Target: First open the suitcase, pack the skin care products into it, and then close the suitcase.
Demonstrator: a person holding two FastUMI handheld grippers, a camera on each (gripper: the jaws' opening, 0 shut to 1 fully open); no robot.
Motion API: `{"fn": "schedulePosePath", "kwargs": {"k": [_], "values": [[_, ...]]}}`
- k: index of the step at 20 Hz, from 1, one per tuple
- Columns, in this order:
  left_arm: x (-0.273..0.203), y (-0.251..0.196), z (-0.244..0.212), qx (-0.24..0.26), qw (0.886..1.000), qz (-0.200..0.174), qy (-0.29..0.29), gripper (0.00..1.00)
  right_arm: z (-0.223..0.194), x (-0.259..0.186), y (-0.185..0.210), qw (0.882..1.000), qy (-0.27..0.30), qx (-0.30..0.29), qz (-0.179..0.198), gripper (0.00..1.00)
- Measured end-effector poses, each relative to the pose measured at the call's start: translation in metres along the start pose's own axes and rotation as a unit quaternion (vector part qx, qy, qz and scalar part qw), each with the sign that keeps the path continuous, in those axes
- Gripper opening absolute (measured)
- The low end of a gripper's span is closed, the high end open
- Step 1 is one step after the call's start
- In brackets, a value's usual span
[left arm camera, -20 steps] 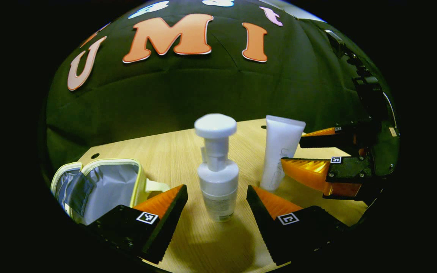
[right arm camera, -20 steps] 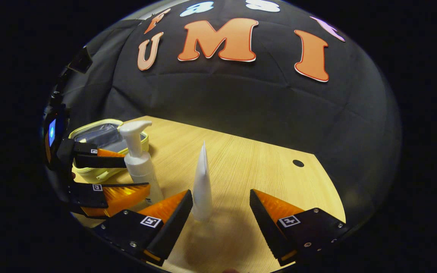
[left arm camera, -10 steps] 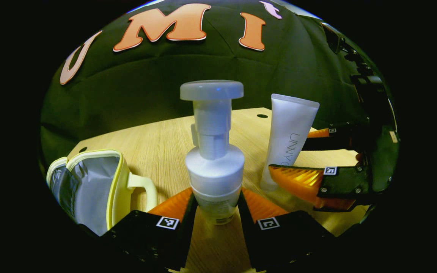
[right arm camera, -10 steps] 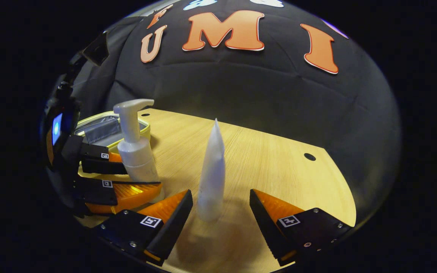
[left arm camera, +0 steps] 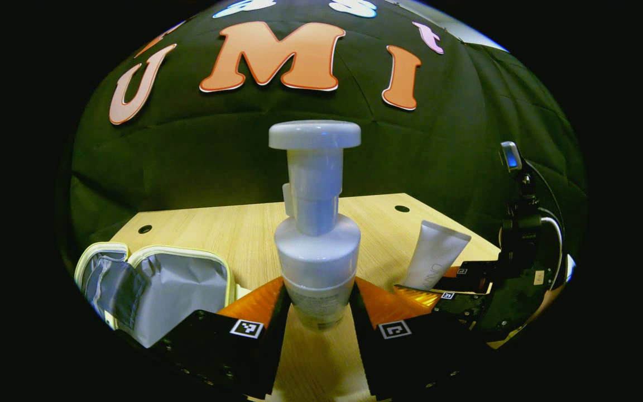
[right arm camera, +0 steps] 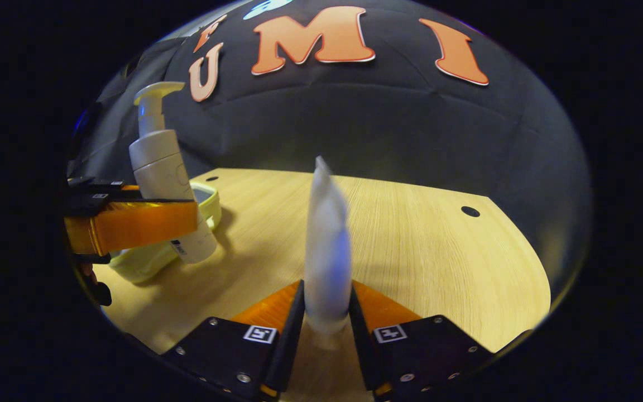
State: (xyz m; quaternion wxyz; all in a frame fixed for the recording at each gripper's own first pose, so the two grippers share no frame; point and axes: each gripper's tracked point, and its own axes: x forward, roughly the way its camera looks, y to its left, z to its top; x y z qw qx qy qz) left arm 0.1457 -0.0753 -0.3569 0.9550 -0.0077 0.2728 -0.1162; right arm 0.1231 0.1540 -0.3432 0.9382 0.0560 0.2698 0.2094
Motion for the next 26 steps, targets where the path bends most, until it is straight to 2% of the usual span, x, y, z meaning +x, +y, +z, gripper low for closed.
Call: {"fn": "schedulePosePath", "kwargs": {"k": [1, 2, 3, 15, 18, 22, 26], "values": [[-0.003, 0.006, 0.003, -0.004, 1.000, 0.004, 0.001, 0.60, 0.001, 0.001, 0.000, 1.000, 0.004, 0.008, 0.000, 0.46], [-0.006, 0.012, 0.007, -0.007, 1.000, 0.009, -0.001, 0.60, 0.002, -0.001, 0.001, 1.000, 0.008, 0.018, 0.003, 0.38], [-0.010, 0.018, 0.011, -0.009, 1.000, 0.015, -0.005, 0.60, 0.006, -0.003, 0.004, 1.000, 0.008, 0.026, 0.006, 0.40], [-0.066, 0.096, 0.057, -0.015, 0.997, 0.073, -0.021, 0.60, 0.092, -0.042, 0.049, 0.999, -0.031, 0.001, 0.019, 0.40], [-0.086, 0.125, 0.066, -0.007, 0.995, 0.095, -0.025, 0.60, 0.113, -0.057, 0.076, 0.998, -0.034, 0.021, 0.042, 0.39], [-0.111, 0.163, 0.075, -0.003, 0.993, 0.111, -0.025, 0.60, 0.143, -0.067, 0.105, 0.998, -0.051, -0.002, 0.047, 0.39], [-0.129, 0.198, 0.081, 0.011, 0.993, 0.117, -0.025, 0.60, 0.167, -0.067, 0.137, 0.996, -0.063, 0.000, 0.057, 0.39]]}}
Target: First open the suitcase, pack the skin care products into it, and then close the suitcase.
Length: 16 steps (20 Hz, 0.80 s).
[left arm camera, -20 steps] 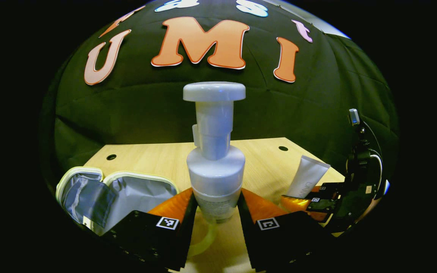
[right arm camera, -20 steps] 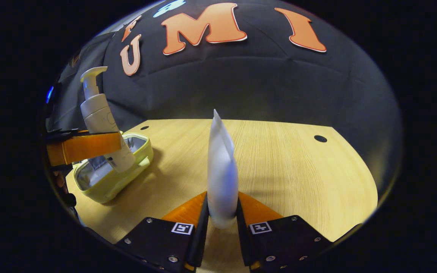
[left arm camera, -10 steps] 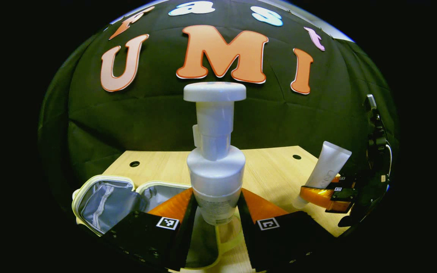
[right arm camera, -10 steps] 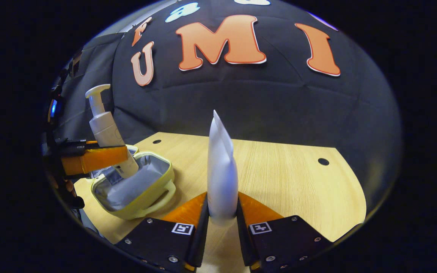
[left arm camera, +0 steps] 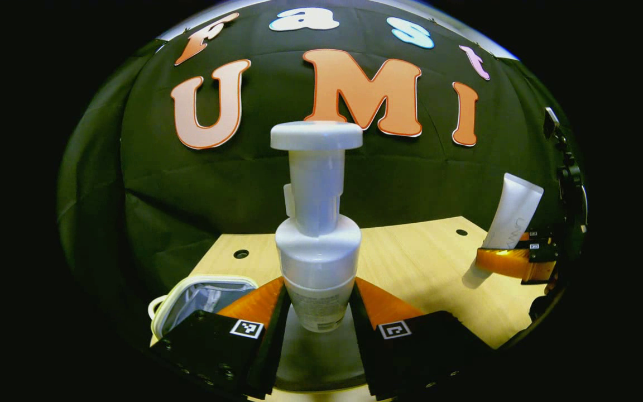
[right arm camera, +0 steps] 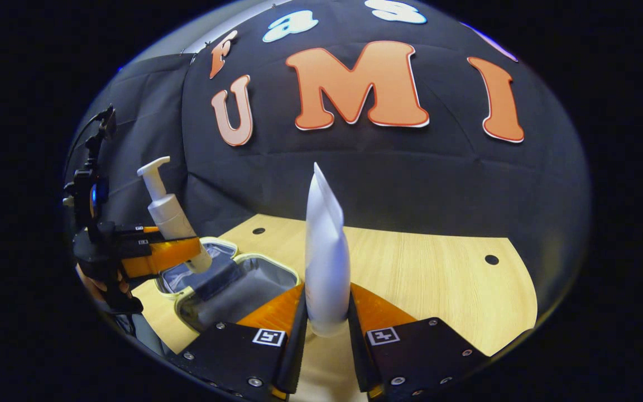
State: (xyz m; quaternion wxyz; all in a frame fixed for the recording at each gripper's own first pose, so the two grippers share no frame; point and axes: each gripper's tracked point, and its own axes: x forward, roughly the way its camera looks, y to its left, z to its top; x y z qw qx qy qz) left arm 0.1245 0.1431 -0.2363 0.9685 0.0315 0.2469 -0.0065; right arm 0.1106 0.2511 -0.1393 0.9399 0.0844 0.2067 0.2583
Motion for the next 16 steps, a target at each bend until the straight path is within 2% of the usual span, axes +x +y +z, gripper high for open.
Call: {"fn": "schedulePosePath", "kwargs": {"k": [6, 11, 16], "values": [[-0.001, 0.040, -0.009, -0.019, 1.000, -0.013, 0.021, 0.60, 0.005, 0.016, 0.057, 1.000, 0.011, -0.005, 0.029, 0.39], [0.013, 0.060, -0.030, -0.012, 0.998, -0.030, 0.051, 0.60, -0.010, 0.032, 0.086, 0.999, 0.039, -0.006, 0.031, 0.40], [0.035, 0.058, -0.070, -0.022, 0.992, -0.059, 0.106, 0.60, -0.028, 0.048, 0.096, 0.998, 0.059, -0.004, 0.011, 0.39]]}}
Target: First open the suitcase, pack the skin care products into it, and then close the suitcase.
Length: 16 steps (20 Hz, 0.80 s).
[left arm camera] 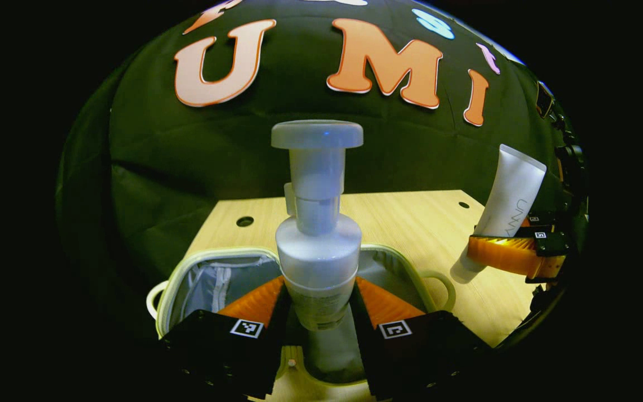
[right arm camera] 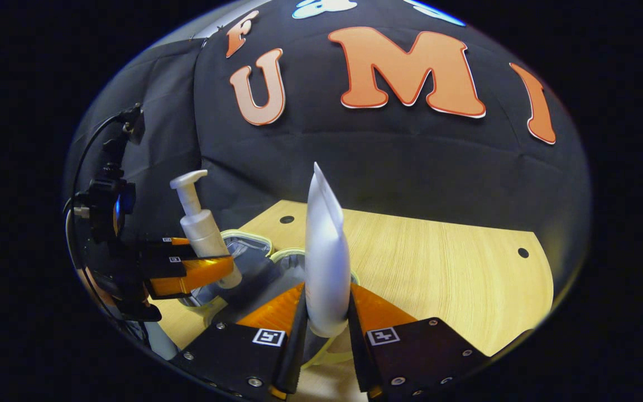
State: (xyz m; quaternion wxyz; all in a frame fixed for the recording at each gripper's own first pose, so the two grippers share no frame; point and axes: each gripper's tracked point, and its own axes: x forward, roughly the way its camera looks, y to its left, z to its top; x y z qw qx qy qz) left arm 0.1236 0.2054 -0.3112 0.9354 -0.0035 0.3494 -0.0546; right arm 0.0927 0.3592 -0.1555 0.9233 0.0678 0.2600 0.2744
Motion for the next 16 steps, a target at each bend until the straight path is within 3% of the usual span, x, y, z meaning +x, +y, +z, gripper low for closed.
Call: {"fn": "schedulePosePath", "kwargs": {"k": [5, 16], "values": [[0.029, -0.014, -0.037, 0.010, 0.997, -0.032, 0.072, 0.60, -0.021, 0.015, 0.006, 1.000, 0.028, 0.007, -0.007, 0.40], [0.064, -0.034, -0.087, 0.000, 0.978, -0.037, 0.204, 0.61, -0.044, 0.036, 0.011, 0.998, 0.058, 0.014, -0.011, 0.40]]}}
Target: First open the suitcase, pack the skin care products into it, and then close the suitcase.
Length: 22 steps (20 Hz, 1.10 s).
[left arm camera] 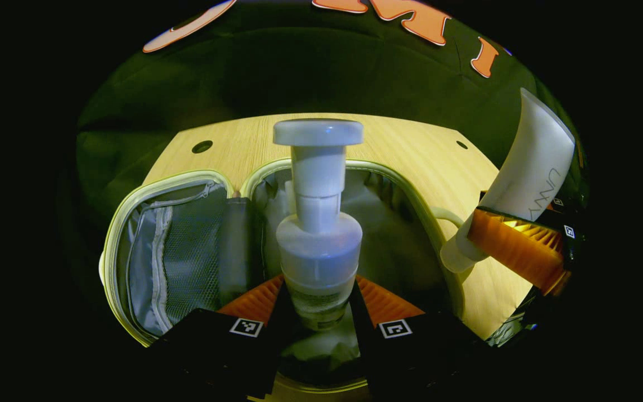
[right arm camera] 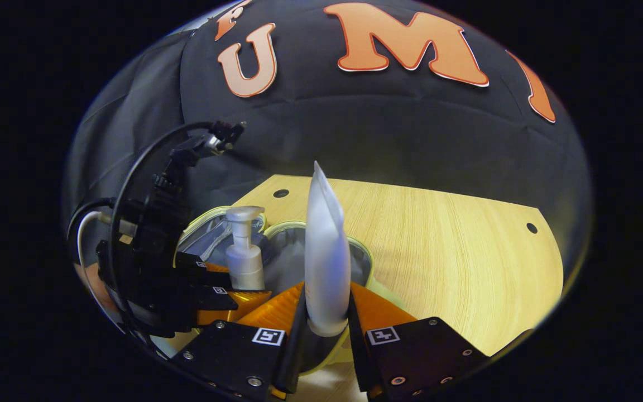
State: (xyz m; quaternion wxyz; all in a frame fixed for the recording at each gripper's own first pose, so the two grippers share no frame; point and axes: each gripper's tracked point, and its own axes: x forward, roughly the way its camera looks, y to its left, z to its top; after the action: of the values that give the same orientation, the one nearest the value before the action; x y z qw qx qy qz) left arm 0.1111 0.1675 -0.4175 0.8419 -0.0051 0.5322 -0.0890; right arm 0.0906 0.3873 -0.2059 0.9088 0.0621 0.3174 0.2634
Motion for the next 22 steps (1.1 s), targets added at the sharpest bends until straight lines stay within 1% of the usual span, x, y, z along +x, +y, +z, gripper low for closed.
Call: {"fn": "schedulePosePath", "kwargs": {"k": [3, 4, 6, 7, 8, 11, 14, 15, 17, 18, 19, 20, 22], "values": [[0.005, -0.002, -0.008, -0.013, 0.999, 0.007, 0.032, 0.60, -0.006, 0.005, 0.002, 1.000, 0.012, 0.002, 0.006, 0.40], [0.005, -0.001, -0.005, -0.016, 0.999, 0.012, 0.033, 0.60, -0.007, 0.004, 0.002, 1.000, 0.013, 0.003, 0.004, 0.40], [0.008, 0.002, -0.004, -0.010, 0.998, 0.024, 0.058, 0.60, -0.008, 0.008, 0.001, 1.000, 0.018, 0.003, 0.003, 0.40], [0.010, 0.004, -0.008, -0.015, 0.996, 0.033, 0.080, 0.62, -0.009, 0.010, 0.000, 1.000, 0.020, 0.003, 0.004, 0.40], [0.012, 0.002, -0.011, -0.024, 0.994, 0.038, 0.098, 0.60, -0.010, 0.009, -0.001, 1.000, 0.021, 0.001, 0.002, 0.40], [0.019, -0.001, -0.018, -0.047, 0.992, 0.040, 0.113, 0.60, -0.009, 0.010, -0.008, 1.000, 0.021, 0.006, -0.004, 0.40], [0.015, 0.001, -0.013, -0.051, 0.992, 0.047, 0.103, 0.63, -0.010, 0.012, -0.010, 1.000, 0.027, 0.012, -0.003, 0.40], [0.013, 0.001, -0.008, -0.049, 0.993, 0.048, 0.094, 0.63, -0.011, 0.014, -0.010, 0.999, 0.031, 0.015, -0.001, 0.40], [0.007, 0.000, -0.003, -0.055, 0.994, 0.044, 0.083, 0.64, -0.013, 0.017, -0.008, 0.999, 0.035, 0.020, 0.002, 0.40], [0.001, 0.000, 0.000, -0.060, 0.994, 0.042, 0.077, 0.66, -0.015, 0.018, -0.006, 0.999, 0.041, 0.022, 0.005, 0.40], [-0.005, 0.002, 0.005, -0.064, 0.995, 0.043, 0.064, 0.68, -0.018, 0.022, -0.002, 0.998, 0.049, 0.025, 0.010, 0.40], [-0.009, 0.005, 0.010, -0.065, 0.996, 0.047, 0.048, 0.72, -0.022, 0.023, 0.001, 0.998, 0.057, 0.027, 0.017, 0.40], [-0.023, 0.015, 0.020, -0.066, 0.996, 0.055, 0.016, 0.73, -0.030, 0.030, 0.008, 0.997, 0.075, 0.026, 0.021, 0.40]]}}
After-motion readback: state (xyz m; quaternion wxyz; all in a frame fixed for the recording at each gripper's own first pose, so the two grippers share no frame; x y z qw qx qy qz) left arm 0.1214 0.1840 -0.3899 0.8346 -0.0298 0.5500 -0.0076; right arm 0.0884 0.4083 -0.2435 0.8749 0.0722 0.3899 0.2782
